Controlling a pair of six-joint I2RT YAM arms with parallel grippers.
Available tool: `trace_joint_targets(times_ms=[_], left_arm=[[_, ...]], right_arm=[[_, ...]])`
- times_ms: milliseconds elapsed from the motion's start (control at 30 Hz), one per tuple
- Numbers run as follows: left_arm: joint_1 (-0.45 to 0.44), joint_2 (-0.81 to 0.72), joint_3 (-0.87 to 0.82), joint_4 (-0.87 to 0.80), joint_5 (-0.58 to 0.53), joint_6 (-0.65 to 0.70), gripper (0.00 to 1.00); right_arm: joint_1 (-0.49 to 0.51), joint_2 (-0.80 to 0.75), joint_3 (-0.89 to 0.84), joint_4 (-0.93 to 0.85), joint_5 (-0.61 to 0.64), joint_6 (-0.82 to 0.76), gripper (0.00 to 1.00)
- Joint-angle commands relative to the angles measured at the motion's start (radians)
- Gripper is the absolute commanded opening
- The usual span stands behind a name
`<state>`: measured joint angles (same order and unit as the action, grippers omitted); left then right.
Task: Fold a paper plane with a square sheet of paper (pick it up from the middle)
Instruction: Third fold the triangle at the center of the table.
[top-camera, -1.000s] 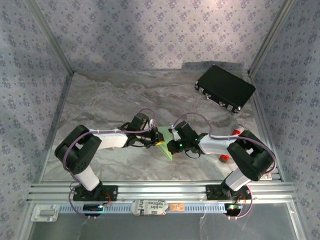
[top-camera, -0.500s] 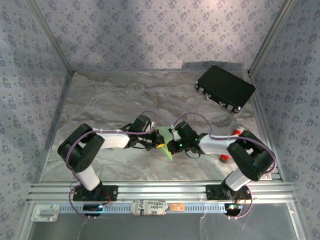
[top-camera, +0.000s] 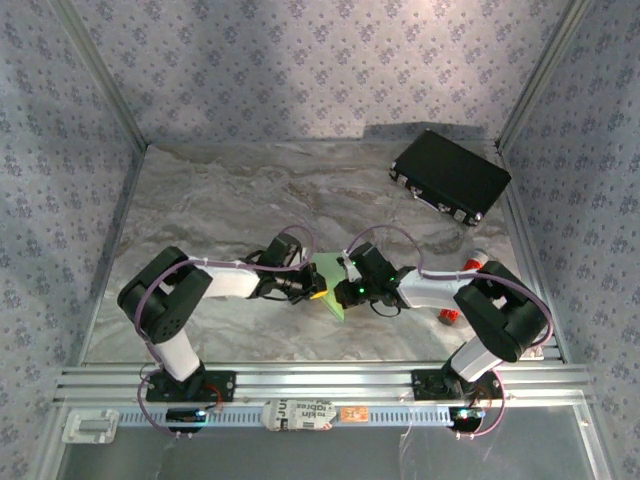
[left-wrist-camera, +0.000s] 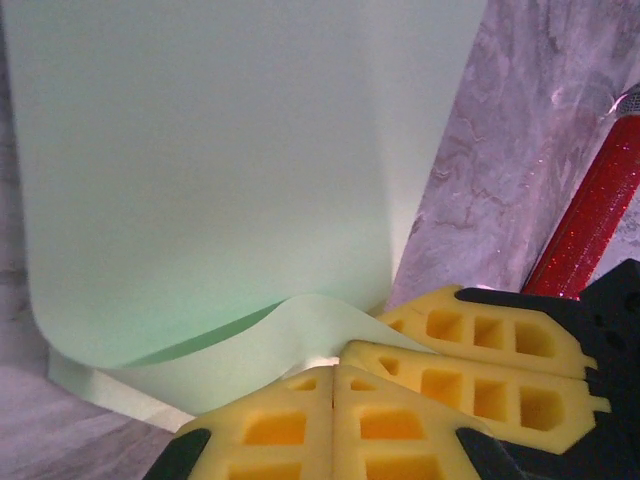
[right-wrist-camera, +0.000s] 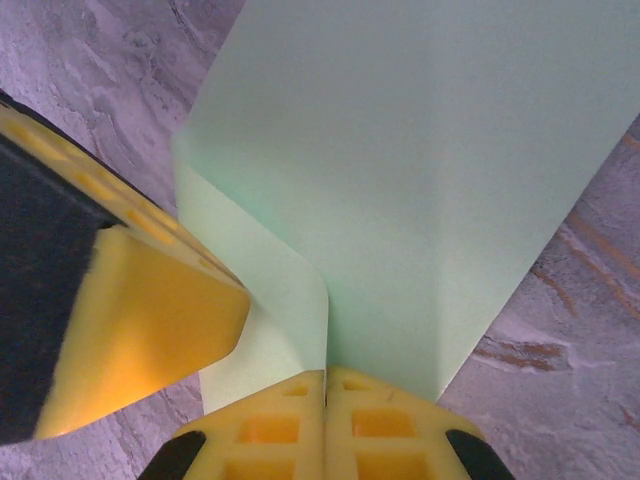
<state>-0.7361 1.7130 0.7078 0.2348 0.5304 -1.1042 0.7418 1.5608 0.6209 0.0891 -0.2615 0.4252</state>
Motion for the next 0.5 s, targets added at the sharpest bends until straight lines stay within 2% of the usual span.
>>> trace_joint_targets(times_ms=[0, 367, 467], left_arm=[[-0.007, 0.028, -0.003, -0.015, -0.015, 0.028, 0.0], [-0.009, 0.062, -0.04, -0.045, -0.038, 0.053, 0.0], [-0.009, 0.06, -0.044, -0.049, -0.041, 0.056, 0.0]], right_arm=[[-0.004, 0.012, -0.009, -0.046, 0.03, -0.008, 0.02], [-0.005, -0.001, -0.008, -0.044, 0.02, -0.003, 0.04], [-0.009, -0.016, 0.005, -0.05, 0.006, 0.012, 0.09]])
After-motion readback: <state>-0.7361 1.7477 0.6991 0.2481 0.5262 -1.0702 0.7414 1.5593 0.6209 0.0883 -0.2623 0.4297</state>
